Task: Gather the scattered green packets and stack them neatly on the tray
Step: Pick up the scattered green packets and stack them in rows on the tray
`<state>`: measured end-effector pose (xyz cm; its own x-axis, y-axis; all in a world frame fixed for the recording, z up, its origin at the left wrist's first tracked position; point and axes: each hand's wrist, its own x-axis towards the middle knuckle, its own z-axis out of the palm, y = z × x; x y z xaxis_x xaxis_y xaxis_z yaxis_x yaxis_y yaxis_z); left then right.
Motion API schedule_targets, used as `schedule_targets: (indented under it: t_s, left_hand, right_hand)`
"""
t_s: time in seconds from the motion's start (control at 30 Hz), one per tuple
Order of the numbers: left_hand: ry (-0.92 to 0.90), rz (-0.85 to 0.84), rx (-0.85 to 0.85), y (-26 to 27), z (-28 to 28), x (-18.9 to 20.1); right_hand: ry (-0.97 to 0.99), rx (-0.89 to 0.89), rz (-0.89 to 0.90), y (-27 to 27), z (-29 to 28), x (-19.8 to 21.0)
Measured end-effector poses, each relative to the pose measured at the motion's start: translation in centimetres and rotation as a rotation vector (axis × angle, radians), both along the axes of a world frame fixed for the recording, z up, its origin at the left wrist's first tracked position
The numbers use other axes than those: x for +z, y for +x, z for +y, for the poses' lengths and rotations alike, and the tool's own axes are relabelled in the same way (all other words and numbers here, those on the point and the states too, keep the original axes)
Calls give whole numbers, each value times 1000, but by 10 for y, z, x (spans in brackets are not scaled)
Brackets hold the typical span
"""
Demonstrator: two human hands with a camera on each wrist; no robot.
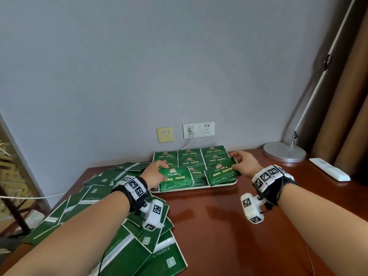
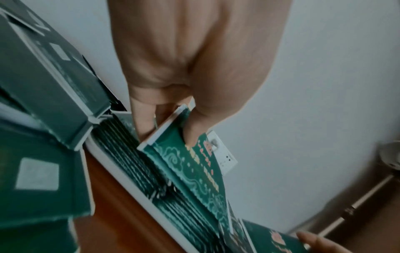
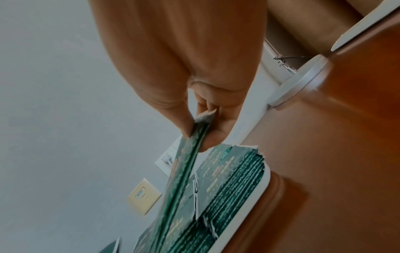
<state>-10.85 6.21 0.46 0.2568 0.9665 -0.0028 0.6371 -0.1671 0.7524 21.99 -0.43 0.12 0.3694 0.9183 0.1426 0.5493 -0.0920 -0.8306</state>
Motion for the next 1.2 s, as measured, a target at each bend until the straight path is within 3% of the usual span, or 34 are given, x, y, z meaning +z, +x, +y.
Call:
schedule_targets:
  t_s: [0.3,0.53,0.7,0.9,1.03,1.2]
  left_hand:
    - [22,-47,124,-20,57,-11]
    - [35,52,124,-24,75,-23]
    - [129,263,203,-22,76,-28]
    - [178,453,-10,-7,57,-23]
    - [168,581,-100,1,49,-28]
    - [201,610,-114,4,47,-33]
  right_hand:
    - [-21,-114,20,18,51,-18]
    - [-58,-174,-57,16,64,-28]
    - [-207,-107,-361,13,58,-26]
    - [-236,22,-650,-2,51,-29]
    - [-266,141,-730,-13,50,-34]
    - [-292,144,-766,-17,49,-36]
